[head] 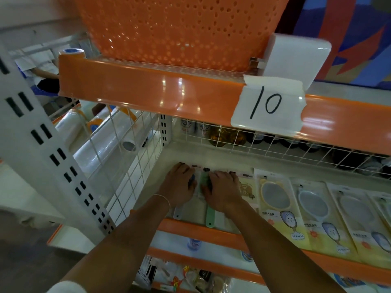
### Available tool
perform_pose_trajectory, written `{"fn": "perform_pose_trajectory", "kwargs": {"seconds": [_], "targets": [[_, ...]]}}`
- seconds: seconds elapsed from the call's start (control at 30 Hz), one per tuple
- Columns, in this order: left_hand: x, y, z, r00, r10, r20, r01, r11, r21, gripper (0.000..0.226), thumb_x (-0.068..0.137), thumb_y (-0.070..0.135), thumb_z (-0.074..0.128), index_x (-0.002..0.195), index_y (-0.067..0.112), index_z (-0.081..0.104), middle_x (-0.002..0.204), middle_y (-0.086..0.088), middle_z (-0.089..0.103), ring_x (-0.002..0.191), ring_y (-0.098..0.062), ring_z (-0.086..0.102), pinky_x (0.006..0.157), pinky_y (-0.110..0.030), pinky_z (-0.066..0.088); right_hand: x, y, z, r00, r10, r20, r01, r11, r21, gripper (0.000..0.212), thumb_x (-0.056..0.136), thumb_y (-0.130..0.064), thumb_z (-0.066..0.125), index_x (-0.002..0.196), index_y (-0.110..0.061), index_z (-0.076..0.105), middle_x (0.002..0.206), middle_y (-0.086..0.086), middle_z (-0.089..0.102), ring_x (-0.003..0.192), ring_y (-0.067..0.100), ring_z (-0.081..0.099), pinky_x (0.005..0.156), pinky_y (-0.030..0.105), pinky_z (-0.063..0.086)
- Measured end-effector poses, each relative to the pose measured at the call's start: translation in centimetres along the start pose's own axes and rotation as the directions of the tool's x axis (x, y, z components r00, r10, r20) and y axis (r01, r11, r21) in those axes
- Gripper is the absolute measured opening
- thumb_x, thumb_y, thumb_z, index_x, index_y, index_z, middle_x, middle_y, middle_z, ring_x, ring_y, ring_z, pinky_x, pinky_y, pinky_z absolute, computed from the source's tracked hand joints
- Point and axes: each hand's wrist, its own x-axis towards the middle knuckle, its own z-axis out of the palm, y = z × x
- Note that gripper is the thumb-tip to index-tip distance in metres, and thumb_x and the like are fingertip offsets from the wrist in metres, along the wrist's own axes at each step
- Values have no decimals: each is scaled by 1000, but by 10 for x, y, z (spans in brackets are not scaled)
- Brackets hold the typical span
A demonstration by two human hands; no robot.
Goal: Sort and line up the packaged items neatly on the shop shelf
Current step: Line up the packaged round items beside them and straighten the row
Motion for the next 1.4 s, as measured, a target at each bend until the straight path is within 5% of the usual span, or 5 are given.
{"fn": "perform_pose_trajectory", "kwargs": {"seconds": [0.6,0.73,0.87,1.27,1.4], "targets": [[-12,3,0,1000,4,20,-6,996,84,57,96,41,44,146,13,35,157,-12,21,147,-34,6,118,-52,14,1,22,-8,974,-209,91,207,978,29,83,75,-77,46,143,-28,39,148,2,36,139,22,29,117,51,10],[-39,25,-6,890,329,-315,-319,944,85,28,78,38,65,88,12,65,98,-11,57,103,-35,52,93,-50,42,6,21,-10,971,-226,84,224,974,35,76,78,-71,52,139,-25,45,144,3,42,136,24,34,116,52,17],[-63,44,10,868,441,-229,-407,895,181,40,77,53,65,62,15,62,71,-1,50,80,-25,52,82,-40,41,8,21,-10,972,-222,79,219,975,43,93,69,-78,44,145,-25,37,150,3,37,139,23,32,117,50,15],[-68,50,10,911,340,-233,-306,937,171,34,79,48,56,64,17,62,70,0,55,76,-23,54,78,-38,46,12,21,-8,977,-210,27,206,973,108,83,69,-80,50,136,-31,47,132,-3,54,121,20,48,105,43,32],[-46,26,-18,949,-54,-310,53,999,-11,35,74,50,54,83,16,59,83,-2,55,80,-21,52,71,-37,48,20,5,-20,962,-269,-46,273,944,187,54,74,-62,64,119,-32,59,112,-5,64,104,17,58,93,35,44]]}}
